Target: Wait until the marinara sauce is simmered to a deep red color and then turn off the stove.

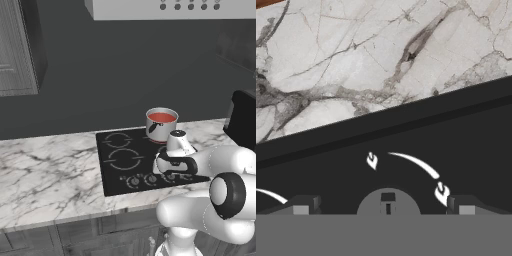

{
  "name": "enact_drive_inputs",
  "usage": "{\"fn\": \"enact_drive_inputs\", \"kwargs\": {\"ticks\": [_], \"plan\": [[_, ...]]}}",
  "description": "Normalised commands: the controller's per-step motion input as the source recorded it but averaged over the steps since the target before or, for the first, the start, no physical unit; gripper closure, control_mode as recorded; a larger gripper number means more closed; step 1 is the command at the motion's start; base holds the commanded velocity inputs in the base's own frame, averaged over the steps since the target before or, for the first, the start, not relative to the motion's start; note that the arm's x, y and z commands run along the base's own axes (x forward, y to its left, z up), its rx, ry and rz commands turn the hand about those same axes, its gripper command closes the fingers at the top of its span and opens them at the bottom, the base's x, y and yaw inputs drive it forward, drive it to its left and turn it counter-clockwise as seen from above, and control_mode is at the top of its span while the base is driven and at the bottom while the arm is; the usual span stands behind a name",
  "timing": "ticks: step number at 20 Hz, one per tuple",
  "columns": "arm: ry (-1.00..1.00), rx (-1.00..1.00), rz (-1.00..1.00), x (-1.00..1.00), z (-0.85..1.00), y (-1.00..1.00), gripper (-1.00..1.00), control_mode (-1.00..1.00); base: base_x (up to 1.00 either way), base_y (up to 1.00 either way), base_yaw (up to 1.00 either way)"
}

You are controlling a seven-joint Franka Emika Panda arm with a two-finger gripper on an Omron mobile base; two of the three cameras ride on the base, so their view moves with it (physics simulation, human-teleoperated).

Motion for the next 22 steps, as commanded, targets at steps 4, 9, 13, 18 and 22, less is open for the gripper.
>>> {"fn": "enact_drive_inputs", "kwargs": {"ticks": [4,9,13,18,22], "plan": [[0.0,0.0,0.0,0.0,0.0,0.0,-1.0,-1.0,0.0,0.0,0.0],[0.0,0.0,0.0,0.0,0.0,0.0,-1.0,-1.0,0.0,0.0,0.0],[0.0,0.0,0.0,0.0,0.0,0.0,-1.0,-1.0,0.0,0.0,0.0],[0.0,0.0,0.0,0.0,0.0,0.0,-1.0,-1.0,0.0,0.0,0.0],[0.0,0.0,0.0,0.0,0.0,0.0,-1.0,-1.0,0.0,0.0,0.0]]}}
